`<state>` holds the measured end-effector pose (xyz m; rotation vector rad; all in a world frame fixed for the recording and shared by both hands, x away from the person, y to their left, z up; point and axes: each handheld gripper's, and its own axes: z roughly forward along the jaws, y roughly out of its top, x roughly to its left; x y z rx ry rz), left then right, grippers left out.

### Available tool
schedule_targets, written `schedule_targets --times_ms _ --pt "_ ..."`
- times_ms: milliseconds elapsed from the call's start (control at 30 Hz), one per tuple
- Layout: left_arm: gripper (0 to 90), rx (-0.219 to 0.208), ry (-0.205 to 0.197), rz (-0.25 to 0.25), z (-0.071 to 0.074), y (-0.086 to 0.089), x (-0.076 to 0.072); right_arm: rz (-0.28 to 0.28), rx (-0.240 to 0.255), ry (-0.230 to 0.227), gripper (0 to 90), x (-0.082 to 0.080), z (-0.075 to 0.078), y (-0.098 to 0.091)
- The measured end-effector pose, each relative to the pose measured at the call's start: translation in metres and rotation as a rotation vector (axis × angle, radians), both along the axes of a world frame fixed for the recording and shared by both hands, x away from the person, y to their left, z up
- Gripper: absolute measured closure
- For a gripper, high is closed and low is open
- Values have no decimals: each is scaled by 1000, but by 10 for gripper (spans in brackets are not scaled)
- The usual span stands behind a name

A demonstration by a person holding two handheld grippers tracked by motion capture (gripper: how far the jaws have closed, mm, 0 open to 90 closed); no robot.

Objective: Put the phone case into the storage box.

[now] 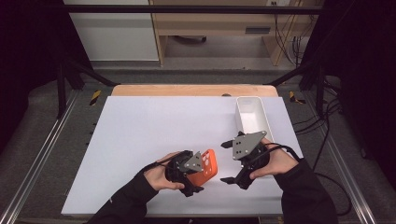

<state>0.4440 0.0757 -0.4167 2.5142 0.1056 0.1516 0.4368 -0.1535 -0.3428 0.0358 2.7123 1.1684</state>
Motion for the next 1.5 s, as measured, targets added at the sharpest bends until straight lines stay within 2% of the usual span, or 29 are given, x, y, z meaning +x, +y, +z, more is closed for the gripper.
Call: schedule_targets --times_ms 133,533,833,1100,1500 --pt "156 -53 7 12 0 6 0 -7 30 -2 25 -1 -3 0" --pt "156 -132 23 33 -1 19 1 -20 83 8 26 0 -10 0" --pt "156 -169 15 32 1 20 2 -22 104 18 27 -1 -14 2" --pt "156 -193 2 10 9 20 0 -26 132 24 26 0 -13 3" --pt "156 -191 -13 -23 14 8 -2 -26 178 55 29 -3 -11 4"
